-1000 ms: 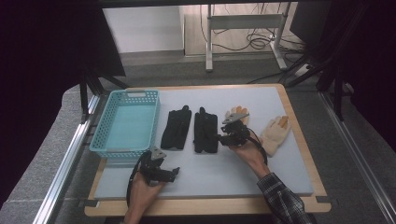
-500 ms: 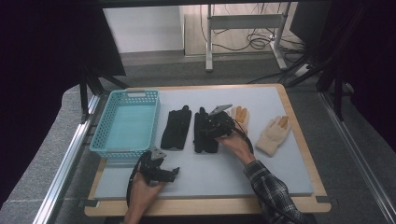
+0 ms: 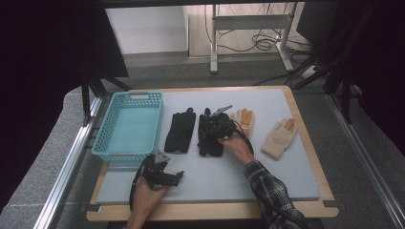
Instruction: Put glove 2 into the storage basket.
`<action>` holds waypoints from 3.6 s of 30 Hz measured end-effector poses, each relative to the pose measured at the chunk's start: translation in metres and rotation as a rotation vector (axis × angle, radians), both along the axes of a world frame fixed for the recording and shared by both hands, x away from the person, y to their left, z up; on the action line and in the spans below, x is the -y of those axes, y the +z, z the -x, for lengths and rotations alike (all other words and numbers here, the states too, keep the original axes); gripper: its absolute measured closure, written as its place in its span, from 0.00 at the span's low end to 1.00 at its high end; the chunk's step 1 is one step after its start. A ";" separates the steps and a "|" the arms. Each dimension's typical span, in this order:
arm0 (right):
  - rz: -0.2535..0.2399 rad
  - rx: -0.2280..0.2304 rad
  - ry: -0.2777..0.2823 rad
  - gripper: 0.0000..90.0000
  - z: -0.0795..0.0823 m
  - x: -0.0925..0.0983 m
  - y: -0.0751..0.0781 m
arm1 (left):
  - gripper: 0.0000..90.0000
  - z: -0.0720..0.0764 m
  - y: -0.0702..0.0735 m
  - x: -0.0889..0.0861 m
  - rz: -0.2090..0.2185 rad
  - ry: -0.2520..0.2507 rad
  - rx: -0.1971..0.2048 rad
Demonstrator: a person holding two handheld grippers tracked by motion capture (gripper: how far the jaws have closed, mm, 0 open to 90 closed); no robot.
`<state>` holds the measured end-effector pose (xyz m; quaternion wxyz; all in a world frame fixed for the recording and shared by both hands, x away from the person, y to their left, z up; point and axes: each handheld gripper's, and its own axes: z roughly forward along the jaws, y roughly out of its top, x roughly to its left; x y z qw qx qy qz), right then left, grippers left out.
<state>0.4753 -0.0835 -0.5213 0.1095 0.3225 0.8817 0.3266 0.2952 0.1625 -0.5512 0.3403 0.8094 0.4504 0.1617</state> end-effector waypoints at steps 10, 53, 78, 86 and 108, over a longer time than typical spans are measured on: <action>-0.052 0.027 -0.014 0.89 0.015 0.008 0.020 | 0.03 0.000 0.000 0.000 0.002 0.001 0.000; -0.164 0.049 0.093 0.44 0.115 0.040 0.024 | 0.03 0.000 0.000 0.000 0.001 0.002 0.002; -0.118 0.036 0.034 0.62 0.017 -0.048 0.011 | 0.03 0.000 0.000 0.000 0.004 0.003 0.000; -0.049 0.027 -0.007 0.51 -0.001 -0.072 -0.010 | 0.03 0.000 0.000 0.000 0.006 0.003 0.000; -0.167 0.057 0.056 0.95 0.022 -0.057 0.044 | 0.03 0.000 0.000 0.000 0.001 0.002 0.000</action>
